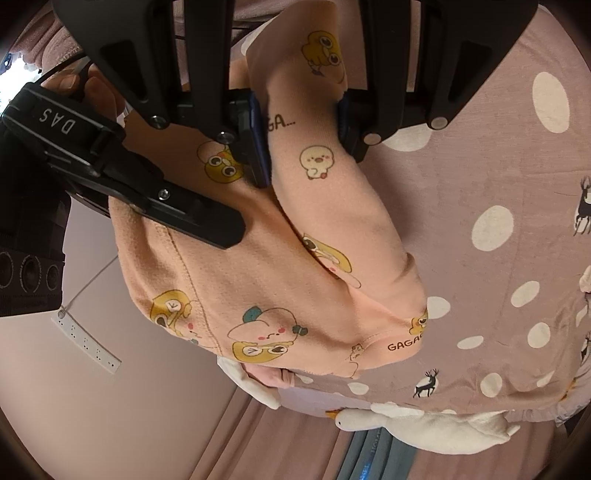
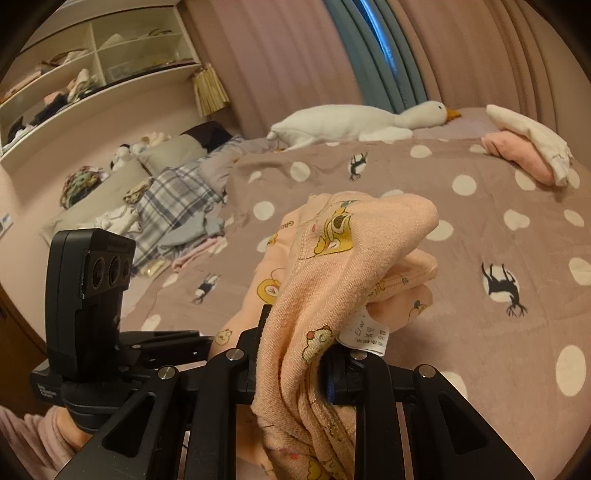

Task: Fold small clothes

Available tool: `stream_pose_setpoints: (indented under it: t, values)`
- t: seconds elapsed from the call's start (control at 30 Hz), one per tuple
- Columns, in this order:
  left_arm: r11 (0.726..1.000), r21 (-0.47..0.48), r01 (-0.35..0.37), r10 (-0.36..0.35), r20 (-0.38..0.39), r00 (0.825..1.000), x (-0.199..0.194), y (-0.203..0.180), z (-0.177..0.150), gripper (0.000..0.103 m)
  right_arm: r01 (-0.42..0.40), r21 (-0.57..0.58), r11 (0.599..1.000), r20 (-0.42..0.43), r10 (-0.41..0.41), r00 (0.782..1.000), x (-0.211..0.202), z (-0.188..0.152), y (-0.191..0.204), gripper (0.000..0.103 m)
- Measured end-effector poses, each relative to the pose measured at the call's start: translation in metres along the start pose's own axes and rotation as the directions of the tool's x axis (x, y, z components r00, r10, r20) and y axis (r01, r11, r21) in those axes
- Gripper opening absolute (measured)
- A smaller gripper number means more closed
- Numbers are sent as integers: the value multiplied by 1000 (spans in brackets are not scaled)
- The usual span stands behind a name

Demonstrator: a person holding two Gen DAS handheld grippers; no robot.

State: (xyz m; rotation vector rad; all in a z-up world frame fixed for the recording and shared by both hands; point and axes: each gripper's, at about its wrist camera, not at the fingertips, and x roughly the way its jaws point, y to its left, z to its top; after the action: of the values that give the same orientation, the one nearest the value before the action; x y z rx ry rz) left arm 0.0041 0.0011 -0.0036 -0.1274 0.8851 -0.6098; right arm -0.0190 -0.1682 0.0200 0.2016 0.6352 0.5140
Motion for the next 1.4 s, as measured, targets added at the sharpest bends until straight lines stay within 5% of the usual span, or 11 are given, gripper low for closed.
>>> stream_pose_setpoints:
  t: [0.77, 1.4]
  values:
    - [998, 11, -61, 60, 84, 995, -46, -14, -18, 31, -53, -73, 996, 56, 57, 997, -15, 2, 27, 24]
    - [998, 6, -69, 69, 68, 995, -28, -6, 4, 31, -64, -58, 996, 62, 68, 996, -6, 11, 18, 24]
